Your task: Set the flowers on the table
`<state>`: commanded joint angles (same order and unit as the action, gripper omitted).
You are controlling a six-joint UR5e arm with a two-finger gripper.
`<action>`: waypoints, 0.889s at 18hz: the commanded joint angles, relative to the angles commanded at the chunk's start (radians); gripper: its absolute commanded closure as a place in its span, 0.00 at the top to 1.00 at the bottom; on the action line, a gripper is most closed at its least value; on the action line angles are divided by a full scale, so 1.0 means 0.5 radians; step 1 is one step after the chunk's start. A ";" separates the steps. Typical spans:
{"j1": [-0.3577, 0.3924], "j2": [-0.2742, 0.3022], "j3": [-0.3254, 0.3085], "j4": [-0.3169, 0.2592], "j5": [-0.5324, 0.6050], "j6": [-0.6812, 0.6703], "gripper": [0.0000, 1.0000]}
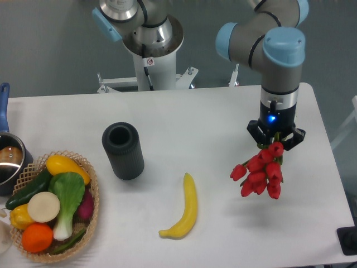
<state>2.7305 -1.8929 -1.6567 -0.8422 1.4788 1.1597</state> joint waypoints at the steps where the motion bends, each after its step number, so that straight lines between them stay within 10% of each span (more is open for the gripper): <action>1: -0.003 -0.006 0.000 0.003 0.000 0.000 0.03; 10: -0.162 -0.092 -0.077 0.006 -0.006 -0.181 0.10; 13: -0.178 -0.123 -0.083 0.009 -0.021 -0.181 0.39; 15: -0.181 -0.132 -0.089 0.012 -0.021 -0.178 0.98; 16: -0.187 -0.132 -0.095 0.015 -0.021 -0.175 1.00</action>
<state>2.6369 -1.9589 -1.7042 -0.8345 1.4680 1.0722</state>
